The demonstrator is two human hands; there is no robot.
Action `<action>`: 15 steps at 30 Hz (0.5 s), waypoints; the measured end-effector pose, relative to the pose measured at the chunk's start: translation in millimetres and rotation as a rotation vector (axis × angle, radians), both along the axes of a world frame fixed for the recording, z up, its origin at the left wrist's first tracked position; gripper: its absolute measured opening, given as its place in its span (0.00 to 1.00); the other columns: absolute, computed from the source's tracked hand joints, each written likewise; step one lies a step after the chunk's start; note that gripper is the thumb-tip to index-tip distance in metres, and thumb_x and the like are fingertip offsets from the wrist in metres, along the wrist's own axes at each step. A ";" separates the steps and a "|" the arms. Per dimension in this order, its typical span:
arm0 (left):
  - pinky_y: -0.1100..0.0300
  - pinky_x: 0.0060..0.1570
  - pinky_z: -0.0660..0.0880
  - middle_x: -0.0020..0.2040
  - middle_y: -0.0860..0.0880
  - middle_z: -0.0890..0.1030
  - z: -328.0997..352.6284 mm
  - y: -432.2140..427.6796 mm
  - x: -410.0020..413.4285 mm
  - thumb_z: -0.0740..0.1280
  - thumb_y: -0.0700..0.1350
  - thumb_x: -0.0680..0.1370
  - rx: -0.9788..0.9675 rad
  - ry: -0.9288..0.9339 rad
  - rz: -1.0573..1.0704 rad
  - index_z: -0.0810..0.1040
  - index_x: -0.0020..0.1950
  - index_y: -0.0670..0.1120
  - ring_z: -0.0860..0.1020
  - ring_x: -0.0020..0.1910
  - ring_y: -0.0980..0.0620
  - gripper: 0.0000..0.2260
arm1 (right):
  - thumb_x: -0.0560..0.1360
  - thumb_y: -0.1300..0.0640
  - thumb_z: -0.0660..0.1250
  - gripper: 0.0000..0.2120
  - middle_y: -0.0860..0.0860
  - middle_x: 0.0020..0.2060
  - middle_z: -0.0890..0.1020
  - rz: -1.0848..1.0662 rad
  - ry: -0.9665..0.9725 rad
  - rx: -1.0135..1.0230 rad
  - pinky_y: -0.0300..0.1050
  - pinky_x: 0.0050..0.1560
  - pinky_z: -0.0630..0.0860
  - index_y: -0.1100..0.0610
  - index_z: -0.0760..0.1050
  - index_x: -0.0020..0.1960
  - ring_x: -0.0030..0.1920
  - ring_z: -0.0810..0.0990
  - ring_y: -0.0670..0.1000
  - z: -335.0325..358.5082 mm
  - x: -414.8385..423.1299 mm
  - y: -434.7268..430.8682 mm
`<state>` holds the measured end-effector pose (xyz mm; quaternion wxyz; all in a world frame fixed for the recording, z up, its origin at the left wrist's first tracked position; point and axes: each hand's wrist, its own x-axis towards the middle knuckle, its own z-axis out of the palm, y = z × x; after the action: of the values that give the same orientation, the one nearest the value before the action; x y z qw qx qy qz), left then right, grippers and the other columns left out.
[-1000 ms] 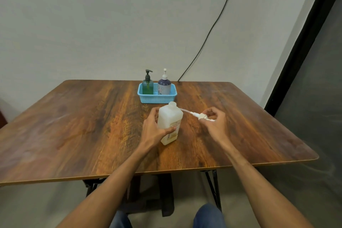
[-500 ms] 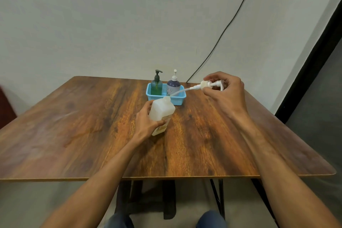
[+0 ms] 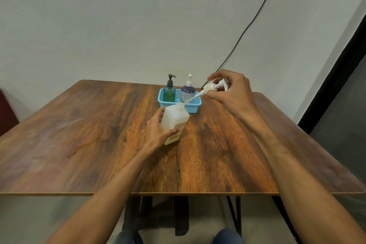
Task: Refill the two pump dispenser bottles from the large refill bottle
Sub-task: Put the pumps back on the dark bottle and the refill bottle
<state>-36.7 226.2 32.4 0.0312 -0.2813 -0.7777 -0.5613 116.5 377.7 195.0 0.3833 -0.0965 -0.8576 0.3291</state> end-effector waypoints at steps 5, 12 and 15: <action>0.43 0.67 0.75 0.70 0.47 0.77 -6.4 5.7 -1.6 0.82 0.44 0.68 0.025 -0.005 -0.005 0.70 0.74 0.48 0.75 0.68 0.47 0.38 | 0.64 0.60 0.80 0.16 0.48 0.42 0.83 0.030 -0.034 -0.040 0.43 0.40 0.81 0.56 0.81 0.50 0.43 0.82 0.49 -6.9 -29.6 -1.5; 0.50 0.66 0.75 0.71 0.51 0.76 -18.9 9.0 -1.3 0.81 0.46 0.69 0.106 -0.041 -0.037 0.68 0.76 0.51 0.74 0.67 0.51 0.38 | 0.64 0.59 0.81 0.12 0.51 0.41 0.85 0.071 -0.194 -0.096 0.49 0.44 0.84 0.57 0.83 0.46 0.43 0.84 0.51 -30.5 -71.6 -0.1; 0.56 0.63 0.75 0.69 0.52 0.76 -23.9 7.9 -3.3 0.81 0.46 0.69 0.137 -0.026 -0.047 0.68 0.76 0.51 0.74 0.65 0.53 0.38 | 0.65 0.59 0.81 0.14 0.51 0.44 0.85 0.096 -0.237 -0.074 0.38 0.40 0.81 0.58 0.83 0.49 0.43 0.84 0.49 -39.8 -81.6 -1.7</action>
<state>-40.0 234.0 8.4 0.0270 -0.2895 -0.7309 -0.6175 34.9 376.0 155.2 0.2593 -0.1078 -0.8877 0.3650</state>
